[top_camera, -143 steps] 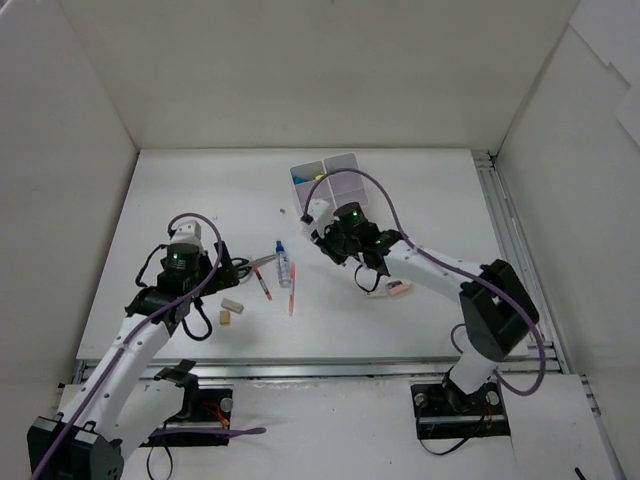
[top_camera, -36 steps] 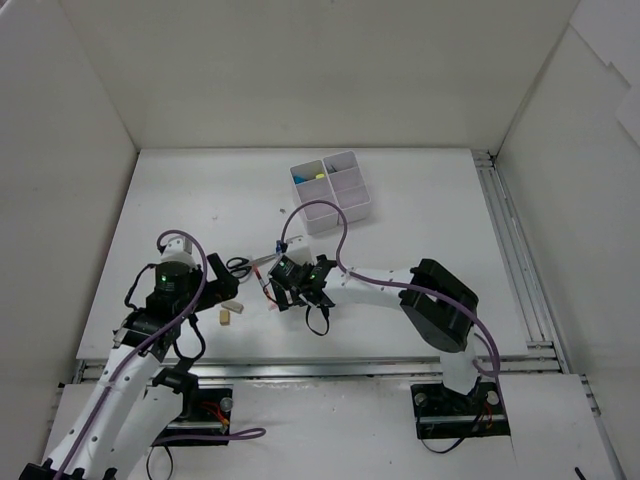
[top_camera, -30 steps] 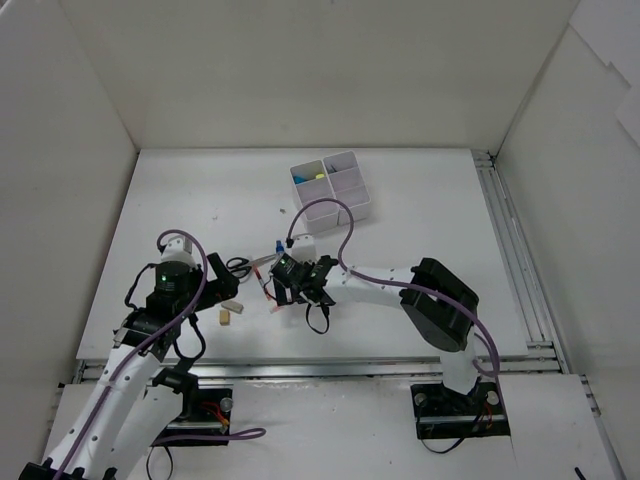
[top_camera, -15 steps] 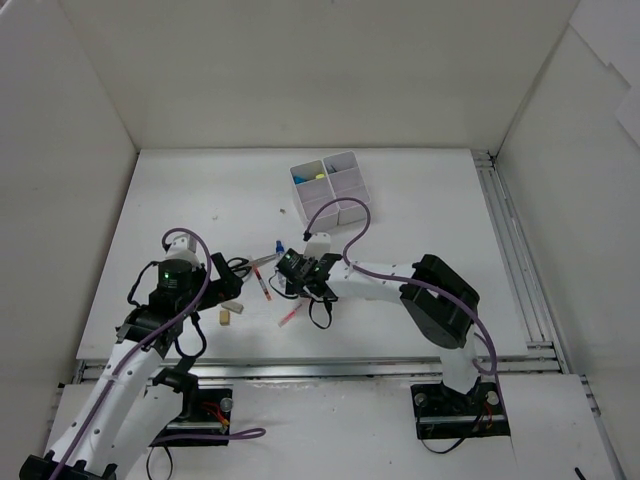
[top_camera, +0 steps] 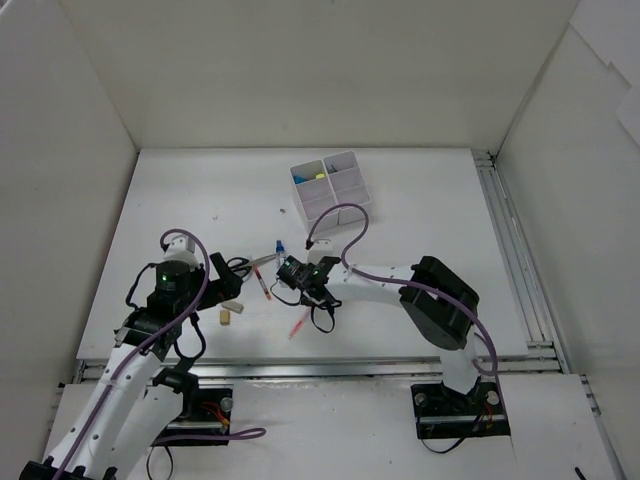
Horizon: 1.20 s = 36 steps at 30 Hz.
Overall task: Sort the stationery into containers
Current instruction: Pick up the pen from the center of the board, then place the pen in the storage box.
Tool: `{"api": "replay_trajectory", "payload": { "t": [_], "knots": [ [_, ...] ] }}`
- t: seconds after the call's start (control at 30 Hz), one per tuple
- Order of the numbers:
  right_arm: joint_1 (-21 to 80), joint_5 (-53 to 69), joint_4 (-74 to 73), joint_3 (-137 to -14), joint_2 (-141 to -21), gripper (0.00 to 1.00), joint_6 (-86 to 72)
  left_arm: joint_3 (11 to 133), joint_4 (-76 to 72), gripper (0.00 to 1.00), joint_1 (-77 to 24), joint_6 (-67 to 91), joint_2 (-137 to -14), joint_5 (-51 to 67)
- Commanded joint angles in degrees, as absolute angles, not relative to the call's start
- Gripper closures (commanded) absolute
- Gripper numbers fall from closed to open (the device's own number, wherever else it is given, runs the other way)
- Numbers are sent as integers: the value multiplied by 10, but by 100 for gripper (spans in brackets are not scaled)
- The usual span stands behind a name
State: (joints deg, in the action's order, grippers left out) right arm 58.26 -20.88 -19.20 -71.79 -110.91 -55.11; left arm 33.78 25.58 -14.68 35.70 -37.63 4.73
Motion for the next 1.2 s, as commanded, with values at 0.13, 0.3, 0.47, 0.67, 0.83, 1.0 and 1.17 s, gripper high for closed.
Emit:
{"api": "replay_trajectory", "payload": {
  "t": [0.13, 0.3, 0.47, 0.67, 0.83, 1.0, 1.17],
  "knots": [
    [591, -198, -240, -716, -1088, 94, -553, 338, 229, 1, -149, 351, -371, 47],
    [592, -261, -238, -758, -1071, 100, -512, 338, 231, 1, -149, 354, -367, 48],
    [556, -331, -200, -792, -1021, 100, -412, 337, 228, 1, -149, 352, -377, 52],
    [463, -303, 126, -743, -922, 100, -152, 357, 222, 1, -149, 345, -417, 41],
    [372, -184, 320, -750, -935, 100, 23, 371, 201, 0, -149, 330, -439, 41],
    [317, -114, 434, -844, -1041, 100, 88, 367, 177, 1, -149, 345, -455, 34],
    [276, -45, 508, -962, -1167, 100, 106, 368, 162, 0, -155, 366, -499, 34]
  ]
}}
